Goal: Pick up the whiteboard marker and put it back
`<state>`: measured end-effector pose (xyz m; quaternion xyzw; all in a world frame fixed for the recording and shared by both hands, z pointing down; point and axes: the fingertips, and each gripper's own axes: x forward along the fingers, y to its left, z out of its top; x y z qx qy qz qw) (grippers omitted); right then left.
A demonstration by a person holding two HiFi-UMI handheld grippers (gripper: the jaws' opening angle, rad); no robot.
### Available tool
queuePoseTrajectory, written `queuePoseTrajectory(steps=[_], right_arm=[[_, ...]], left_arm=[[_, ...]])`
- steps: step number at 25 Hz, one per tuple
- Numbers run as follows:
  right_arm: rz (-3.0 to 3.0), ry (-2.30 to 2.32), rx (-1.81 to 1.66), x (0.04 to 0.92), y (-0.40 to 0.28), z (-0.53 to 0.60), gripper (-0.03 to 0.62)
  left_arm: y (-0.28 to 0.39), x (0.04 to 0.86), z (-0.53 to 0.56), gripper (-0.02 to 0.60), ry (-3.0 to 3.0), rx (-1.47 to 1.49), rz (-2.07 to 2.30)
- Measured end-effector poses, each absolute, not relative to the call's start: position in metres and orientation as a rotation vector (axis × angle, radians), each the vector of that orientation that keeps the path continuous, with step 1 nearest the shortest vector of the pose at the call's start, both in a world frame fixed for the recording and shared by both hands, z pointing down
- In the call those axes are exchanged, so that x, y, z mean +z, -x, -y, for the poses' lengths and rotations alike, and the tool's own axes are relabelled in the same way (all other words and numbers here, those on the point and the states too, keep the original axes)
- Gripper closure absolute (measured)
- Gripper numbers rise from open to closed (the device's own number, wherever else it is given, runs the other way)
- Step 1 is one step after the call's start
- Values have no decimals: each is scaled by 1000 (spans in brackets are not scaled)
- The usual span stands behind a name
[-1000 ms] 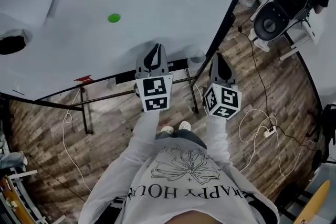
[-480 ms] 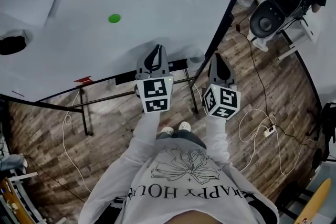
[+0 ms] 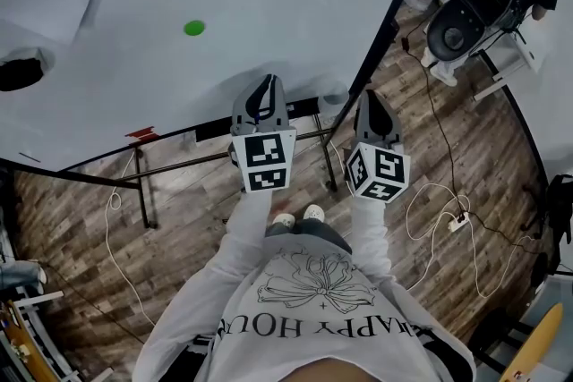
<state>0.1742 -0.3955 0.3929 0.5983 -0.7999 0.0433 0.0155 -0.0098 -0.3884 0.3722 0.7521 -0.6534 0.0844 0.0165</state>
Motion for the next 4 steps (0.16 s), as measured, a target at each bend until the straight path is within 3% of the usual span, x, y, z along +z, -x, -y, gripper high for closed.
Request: queuePoseTrajectory(steps=[4], right_arm=[[2483,-1862,132,393,-176,396,586]], left_arm=[[8,373,387,563,-2341,268,2026]])
